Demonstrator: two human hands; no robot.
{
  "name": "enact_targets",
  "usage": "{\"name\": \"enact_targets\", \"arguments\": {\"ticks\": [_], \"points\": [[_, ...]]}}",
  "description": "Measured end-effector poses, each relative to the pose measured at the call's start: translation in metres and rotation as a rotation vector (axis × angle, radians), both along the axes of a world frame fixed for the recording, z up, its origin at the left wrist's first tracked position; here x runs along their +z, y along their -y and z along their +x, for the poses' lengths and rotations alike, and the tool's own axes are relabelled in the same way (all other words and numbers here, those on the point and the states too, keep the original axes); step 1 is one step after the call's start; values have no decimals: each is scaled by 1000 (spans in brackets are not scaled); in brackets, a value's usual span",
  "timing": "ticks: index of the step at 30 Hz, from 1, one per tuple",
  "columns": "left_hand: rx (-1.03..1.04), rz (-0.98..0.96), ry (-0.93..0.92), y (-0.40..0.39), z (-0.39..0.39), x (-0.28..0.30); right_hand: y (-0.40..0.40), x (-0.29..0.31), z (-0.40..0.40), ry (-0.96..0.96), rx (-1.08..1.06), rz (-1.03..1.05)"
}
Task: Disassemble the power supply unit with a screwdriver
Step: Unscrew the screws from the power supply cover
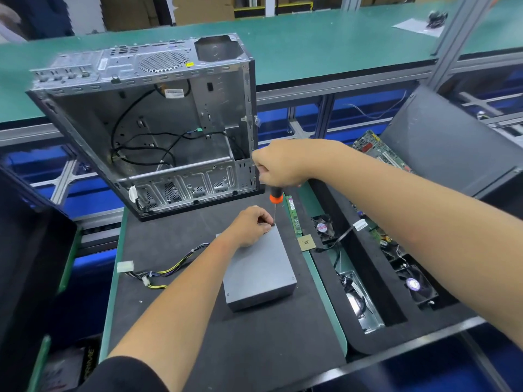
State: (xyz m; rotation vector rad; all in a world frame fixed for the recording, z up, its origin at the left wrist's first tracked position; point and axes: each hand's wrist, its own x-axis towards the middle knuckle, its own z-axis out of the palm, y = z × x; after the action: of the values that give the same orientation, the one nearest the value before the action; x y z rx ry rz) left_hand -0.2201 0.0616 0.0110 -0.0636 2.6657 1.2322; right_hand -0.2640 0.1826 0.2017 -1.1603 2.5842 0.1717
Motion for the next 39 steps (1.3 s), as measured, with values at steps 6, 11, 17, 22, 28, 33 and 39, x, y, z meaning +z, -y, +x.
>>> {"name": "enact_targets", "arguments": {"ticks": [6,11,17,22,28,33,39], "points": [[9,10,-12,-1,1,-1,0,7,4,154,-45,-35],[12,7,-24,-3,2,-3,7,0,8,-104,14,163],[0,8,-29,-3,3,-3,4,8,7,150,62,-67],[-2,5,-38,-4,3,-1,5,-3,6,3,-105,-12],[-48,-5,-76,-4,6,2,5,1,5,83,39,-41],[-70,-11,-55,-4,3,2,5,3,8,49,-72,-1],[-67,-15,-33,-3,2,0,3,4,7,105,10,-47]]}}
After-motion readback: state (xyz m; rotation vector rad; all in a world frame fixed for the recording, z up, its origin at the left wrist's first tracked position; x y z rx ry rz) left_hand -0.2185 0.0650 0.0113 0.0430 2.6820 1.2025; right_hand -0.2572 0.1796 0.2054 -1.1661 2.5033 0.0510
